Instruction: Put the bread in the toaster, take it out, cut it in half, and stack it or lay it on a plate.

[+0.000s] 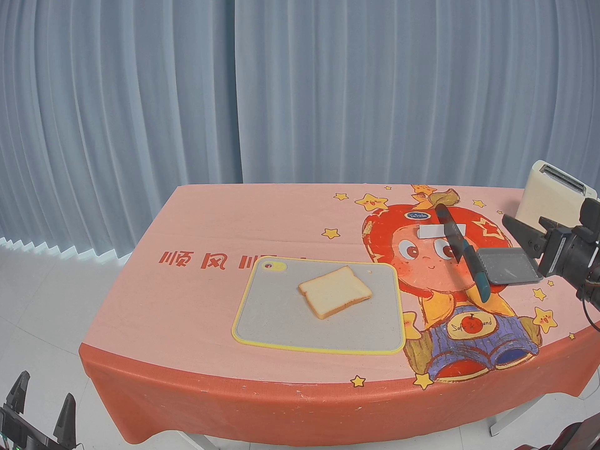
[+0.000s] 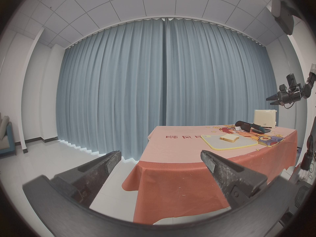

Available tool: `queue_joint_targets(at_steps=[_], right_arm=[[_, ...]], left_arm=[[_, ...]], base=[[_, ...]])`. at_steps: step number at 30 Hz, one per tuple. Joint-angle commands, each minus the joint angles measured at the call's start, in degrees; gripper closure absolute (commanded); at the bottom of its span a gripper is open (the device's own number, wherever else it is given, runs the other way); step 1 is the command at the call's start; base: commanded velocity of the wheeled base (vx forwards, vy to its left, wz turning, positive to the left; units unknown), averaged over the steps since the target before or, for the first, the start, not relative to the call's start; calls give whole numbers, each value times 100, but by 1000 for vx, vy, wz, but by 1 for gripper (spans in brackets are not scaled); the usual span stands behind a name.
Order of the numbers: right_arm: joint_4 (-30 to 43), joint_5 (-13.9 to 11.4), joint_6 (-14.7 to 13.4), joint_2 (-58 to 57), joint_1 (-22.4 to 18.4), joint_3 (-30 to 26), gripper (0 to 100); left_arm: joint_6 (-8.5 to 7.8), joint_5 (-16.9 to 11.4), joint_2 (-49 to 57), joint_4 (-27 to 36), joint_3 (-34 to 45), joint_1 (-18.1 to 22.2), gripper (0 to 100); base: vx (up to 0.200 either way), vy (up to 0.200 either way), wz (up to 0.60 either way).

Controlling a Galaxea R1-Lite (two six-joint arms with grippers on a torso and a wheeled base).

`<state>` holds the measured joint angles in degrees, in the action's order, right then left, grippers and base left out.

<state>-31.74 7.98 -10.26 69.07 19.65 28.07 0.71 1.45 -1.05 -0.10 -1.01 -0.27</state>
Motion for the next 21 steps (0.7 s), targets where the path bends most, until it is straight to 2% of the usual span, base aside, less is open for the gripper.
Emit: queue_joint_targets(at_steps=[1,21], right_arm=[[169,1,16,-25,12,-4,0],[415,72,7,19,144,-83,0]], left_arm=[[0,4,-9,-8,101,0,0],[0,4,-9,-8,101,0,0]], base=[[0,0,0],[0,0,0]])
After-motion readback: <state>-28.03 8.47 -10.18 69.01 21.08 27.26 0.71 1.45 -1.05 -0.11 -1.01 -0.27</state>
